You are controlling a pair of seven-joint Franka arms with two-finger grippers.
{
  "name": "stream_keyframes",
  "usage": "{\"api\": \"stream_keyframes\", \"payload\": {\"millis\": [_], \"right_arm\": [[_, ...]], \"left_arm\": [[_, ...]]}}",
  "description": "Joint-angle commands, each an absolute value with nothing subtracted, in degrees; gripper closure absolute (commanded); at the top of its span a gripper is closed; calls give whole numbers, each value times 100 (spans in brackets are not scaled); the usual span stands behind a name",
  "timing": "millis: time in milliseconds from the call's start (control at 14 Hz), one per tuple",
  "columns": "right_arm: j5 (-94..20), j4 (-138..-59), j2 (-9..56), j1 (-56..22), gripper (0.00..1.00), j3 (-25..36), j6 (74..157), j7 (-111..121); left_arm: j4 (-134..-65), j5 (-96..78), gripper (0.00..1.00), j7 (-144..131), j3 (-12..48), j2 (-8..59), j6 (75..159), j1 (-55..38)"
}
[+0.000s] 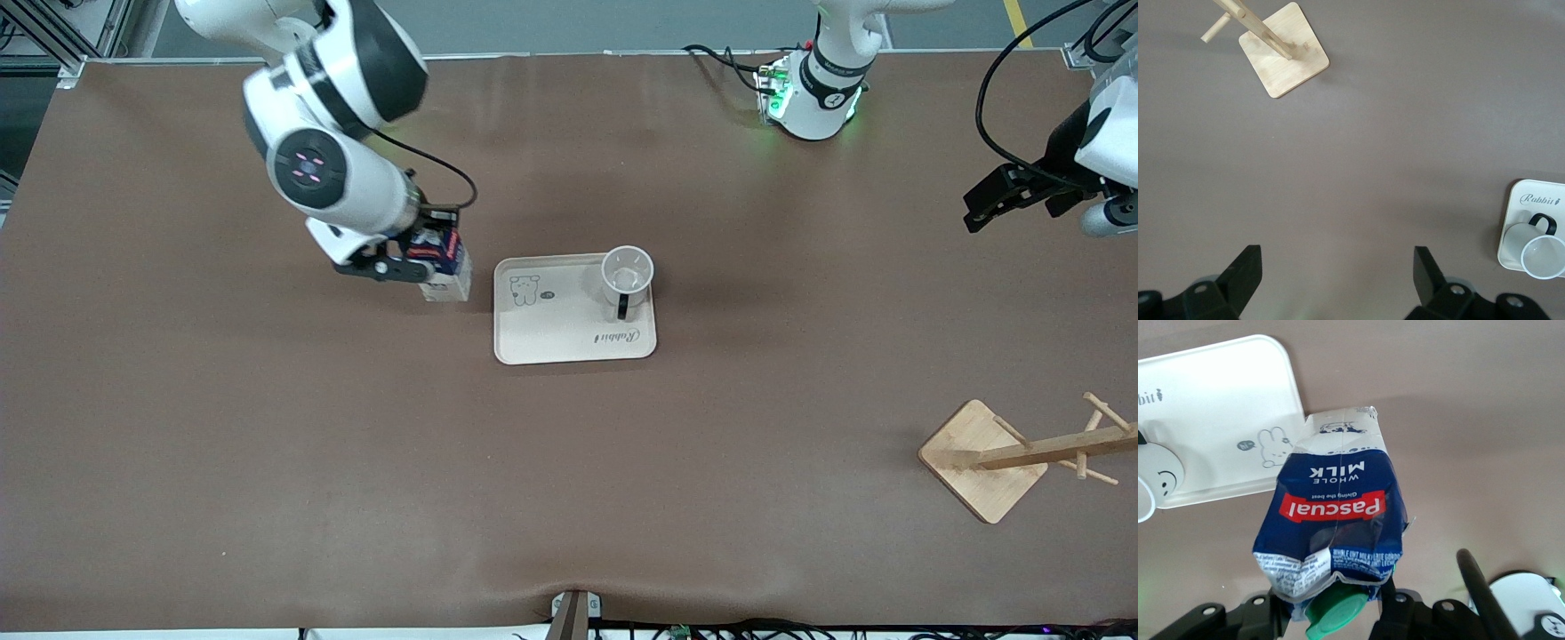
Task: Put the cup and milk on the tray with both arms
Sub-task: 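Lift the milk carton and carry it toward the tray with the right gripper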
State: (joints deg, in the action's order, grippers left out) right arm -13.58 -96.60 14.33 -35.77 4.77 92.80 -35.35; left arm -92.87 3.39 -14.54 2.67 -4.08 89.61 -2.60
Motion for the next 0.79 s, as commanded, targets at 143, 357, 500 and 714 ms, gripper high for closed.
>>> {"api": "stream_keyframes", "payload": {"millis": [143,357,500,714], "right_arm": [[-1775,-8631,2425,-4068,100,562,9394,-4008],[-1802,-8640,2618,-4289,100,562,10045,-4279],[-1758,-8640,2715,-4429,100,562,10063,-4298],[-1644,-8648,2839,-4500,100,571,10072,-4289]], "left_arm": [[-9387,246,0,-1371,237,-527,8921,-264],[-9387,246,0,-1362,237,-519,8947,-264],[-9395,246,0,-1362,229,-527,8939,-220],[-9387,246,0,-1362,229,-536,8921,-176]]}}
